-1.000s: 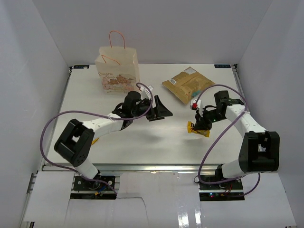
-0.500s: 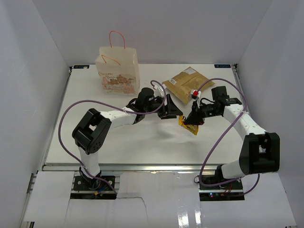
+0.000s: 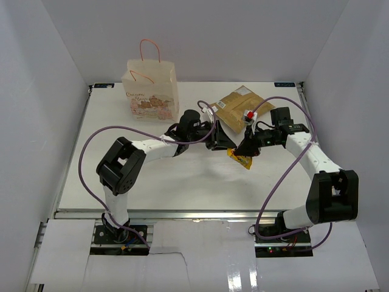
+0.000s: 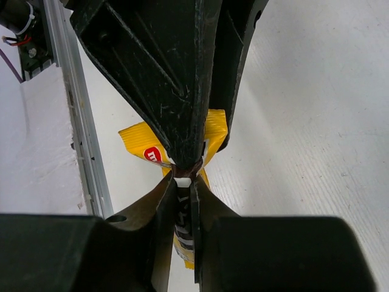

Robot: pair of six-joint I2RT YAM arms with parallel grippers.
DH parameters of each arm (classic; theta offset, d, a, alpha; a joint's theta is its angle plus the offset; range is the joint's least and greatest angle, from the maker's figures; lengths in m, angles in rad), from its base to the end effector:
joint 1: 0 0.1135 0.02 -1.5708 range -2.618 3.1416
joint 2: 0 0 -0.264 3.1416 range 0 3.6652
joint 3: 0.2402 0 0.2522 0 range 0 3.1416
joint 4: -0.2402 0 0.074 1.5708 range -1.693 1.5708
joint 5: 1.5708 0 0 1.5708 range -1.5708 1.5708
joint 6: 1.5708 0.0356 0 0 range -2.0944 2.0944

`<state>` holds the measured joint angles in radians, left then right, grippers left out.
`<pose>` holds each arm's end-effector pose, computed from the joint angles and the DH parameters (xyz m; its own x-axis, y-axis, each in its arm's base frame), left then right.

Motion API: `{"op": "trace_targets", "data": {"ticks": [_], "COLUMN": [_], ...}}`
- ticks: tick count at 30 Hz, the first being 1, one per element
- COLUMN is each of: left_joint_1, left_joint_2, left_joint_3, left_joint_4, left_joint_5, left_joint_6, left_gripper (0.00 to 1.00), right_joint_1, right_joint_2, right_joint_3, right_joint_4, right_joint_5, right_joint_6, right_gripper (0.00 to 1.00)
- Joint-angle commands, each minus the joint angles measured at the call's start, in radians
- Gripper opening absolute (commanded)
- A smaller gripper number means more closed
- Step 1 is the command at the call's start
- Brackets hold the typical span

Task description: Place the snacks into the paper bag

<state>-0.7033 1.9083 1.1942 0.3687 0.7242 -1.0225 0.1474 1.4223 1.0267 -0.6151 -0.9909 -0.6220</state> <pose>0.3101 -0.2939 0.2134 -0.9538 -0.0293 -0.2990 0.2800 0.2745 -0.9199 0.2724 0.0705 0.2563 -0.3781 -0.3789 -0.8447 -0.9109 0.3150 0.2664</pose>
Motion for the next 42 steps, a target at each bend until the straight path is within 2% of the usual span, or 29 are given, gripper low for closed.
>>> {"op": "trace_targets", "data": {"ticks": [1, 3, 6, 7, 10, 12, 16, 17, 18, 23, 28, 29, 31, 34, 35, 38, 42], "left_joint_1": [-0.019, -0.025, -0.028, -0.030, -0.032, -0.032, -0.021, -0.015, -0.007, 0.079, 0.201, 0.220, 0.272, 0.329, 0.341, 0.389, 0.448], "left_joint_2": [0.017, 0.021, 0.029, 0.034, 0.034, 0.029, 0.008, -0.008, -0.015, -0.084, -0.159, -0.167, -0.178, -0.172, -0.167, -0.137, -0.098], "left_joint_3": [0.044, 0.057, 0.065, 0.065, 0.064, 0.056, 0.042, 0.036, 0.024, -0.018, 0.021, 0.062, 0.184, 0.338, 0.455, 0.663, 0.827], "left_joint_4": [0.007, 0.007, 0.009, 0.010, 0.010, 0.012, 0.009, 0.009, 0.003, -0.028, -0.178, -0.207, -0.385, -0.503, -0.571, -0.649, -0.697], "left_joint_5": [0.060, 0.078, 0.098, 0.104, 0.109, 0.104, 0.089, 0.086, 0.081, 0.057, 0.037, 0.031, -0.008, -0.092, -0.120, -0.215, -0.290], "left_joint_6": [-0.004, -0.007, -0.010, -0.014, -0.017, -0.017, -0.004, -0.002, 0.004, 0.028, 0.119, 0.136, 0.214, 0.272, 0.300, 0.306, 0.282], "left_gripper": [0.44, 0.40, 0.24, 0.14, 0.00, 0.00, 0.00, 0.00, 0.00, 0.00, 0.00, 0.00, 0.00, 0.00, 0.00, 0.00, 0.00], "right_joint_1": [0.017, 0.018, 0.018, 0.018, 0.018, 0.018, 0.020, 0.020, 0.020, 0.020, 0.003, -0.009, -0.029, -0.039, -0.040, -0.040, -0.042], "right_joint_2": [-0.006, -0.008, -0.005, -0.005, -0.005, -0.005, -0.008, -0.013, -0.014, -0.036, -0.092, -0.109, -0.123, -0.137, -0.146, -0.160, -0.178], "right_joint_3": [0.030, 0.027, 0.027, 0.026, 0.024, 0.019, 0.009, 0.007, 0.007, 0.013, 0.090, 0.129, 0.168, 0.158, 0.126, 0.058, 0.006], "right_joint_4": [0.066, 0.077, 0.094, 0.101, 0.112, 0.118, 0.123, 0.123, 0.118, 0.092, 0.049, 0.041, 0.020, 0.012, 0.014, 0.020, 0.025], "right_joint_5": [-0.017, 0.004, 0.026, 0.035, 0.047, 0.055, 0.055, 0.054, 0.055, 0.055, 0.040, 0.040, 0.041, 0.058, 0.060, 0.055, 0.057], "right_joint_6": [0.019, 0.028, 0.042, 0.050, 0.057, 0.064, 0.068, 0.065, 0.062, 0.044, 0.039, 0.038, 0.028, 0.013, 0.005, 0.011, 0.011], "right_gripper": [0.19, 0.19, 0.20, 0.21, 0.25, 0.27, 0.41, 0.49, 0.54, 0.69, 0.77, 0.78, 0.79, 0.79, 0.78, 0.78, 0.78]}}
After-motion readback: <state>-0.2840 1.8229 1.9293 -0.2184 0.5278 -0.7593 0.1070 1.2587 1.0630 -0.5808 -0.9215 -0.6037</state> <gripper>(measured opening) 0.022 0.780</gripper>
